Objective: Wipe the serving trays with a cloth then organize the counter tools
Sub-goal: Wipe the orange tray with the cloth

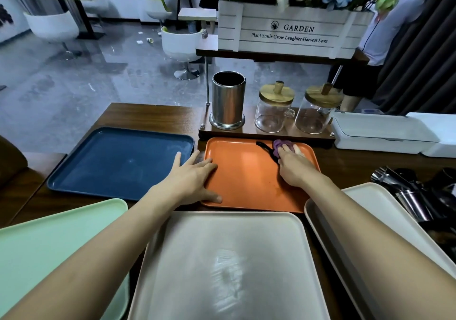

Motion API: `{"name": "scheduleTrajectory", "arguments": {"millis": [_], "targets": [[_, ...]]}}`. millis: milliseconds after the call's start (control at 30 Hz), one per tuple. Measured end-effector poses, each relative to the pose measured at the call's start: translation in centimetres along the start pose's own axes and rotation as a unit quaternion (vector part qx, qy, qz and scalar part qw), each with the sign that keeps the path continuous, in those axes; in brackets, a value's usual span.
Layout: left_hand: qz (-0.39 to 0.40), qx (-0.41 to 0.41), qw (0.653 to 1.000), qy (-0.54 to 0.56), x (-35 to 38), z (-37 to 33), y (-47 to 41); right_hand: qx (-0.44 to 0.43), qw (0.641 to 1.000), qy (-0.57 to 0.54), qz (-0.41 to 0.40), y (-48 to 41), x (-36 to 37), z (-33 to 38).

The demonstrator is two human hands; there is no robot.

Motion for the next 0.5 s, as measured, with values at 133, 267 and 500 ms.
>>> {"name": "scheduleTrajectory", "arguments": {"millis": [133, 267, 500], "targets": [[0.001, -0.022, 0.999, -0.031, 0.4, 0.3, -0.4, 0.005, 1.0, 0.001, -0.018, 0.0, 0.6, -0.1], [0.007, -0.025, 0.999, -0.03, 0.7, 0.5, -0.4, -0.046, 0.999, -0.001, -0.014, 1.4, 1.6, 3.4], [-0.015, -0.015, 0.999, -0.038, 0.7, 0.6, -0.6, -0.172, 0.985, 0.007, 0.005, 4.9, 4.8, 12.1]]}}
Point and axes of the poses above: each hand's wrist, its own y-axis away from the middle knuckle, its own x-axis out of the palm, z = x × y, the point moved 1 cm from there along -y, towards the middle knuckle, and after that the axes turned 3 degrees about -x, right-handed, at the moved point
